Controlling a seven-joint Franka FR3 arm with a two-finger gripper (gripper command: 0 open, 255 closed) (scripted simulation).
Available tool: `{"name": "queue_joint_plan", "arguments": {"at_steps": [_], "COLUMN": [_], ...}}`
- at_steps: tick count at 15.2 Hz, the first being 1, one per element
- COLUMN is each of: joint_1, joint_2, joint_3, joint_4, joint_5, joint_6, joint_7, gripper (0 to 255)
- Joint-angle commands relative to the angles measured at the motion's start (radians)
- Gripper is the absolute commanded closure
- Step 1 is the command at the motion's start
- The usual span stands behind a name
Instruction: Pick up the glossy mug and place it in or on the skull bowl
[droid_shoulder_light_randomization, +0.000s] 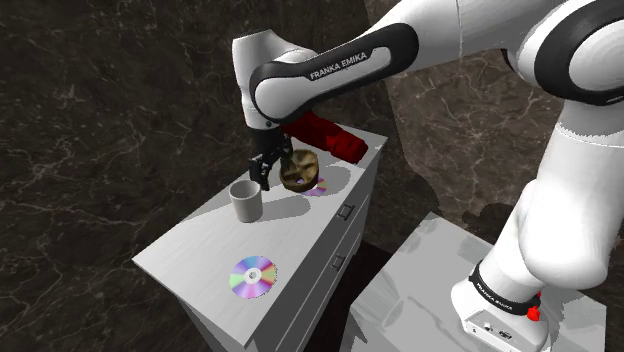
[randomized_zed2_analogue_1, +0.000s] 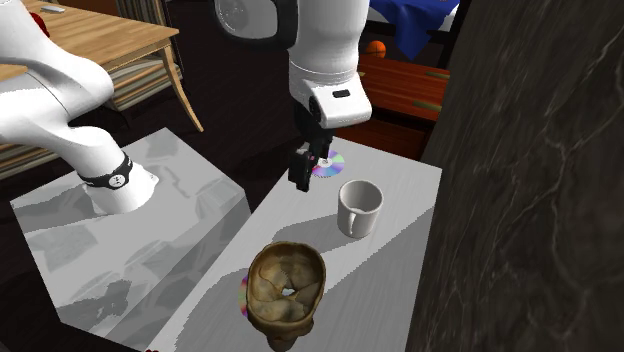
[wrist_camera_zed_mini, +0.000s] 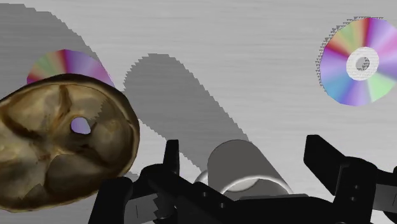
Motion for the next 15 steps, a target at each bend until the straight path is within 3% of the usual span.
{"name": "queue_joint_plan", "arguments": {"at_steps": [1, 8, 15], "joint_1": [0.023, 0.125, 0.127], "joint_2": [0.082, 0.367, 0.395], "joint_3": [0.008, 0.009, 0.003], "joint_4": [0.082, 0.420, 0.380], "joint_5": [-0.032, -0.133, -0.142], "joint_6": [0.000, -0.056, 0.011], "joint_7": [0.023, 0.071, 0.077], "gripper": [0, 0, 0]}}
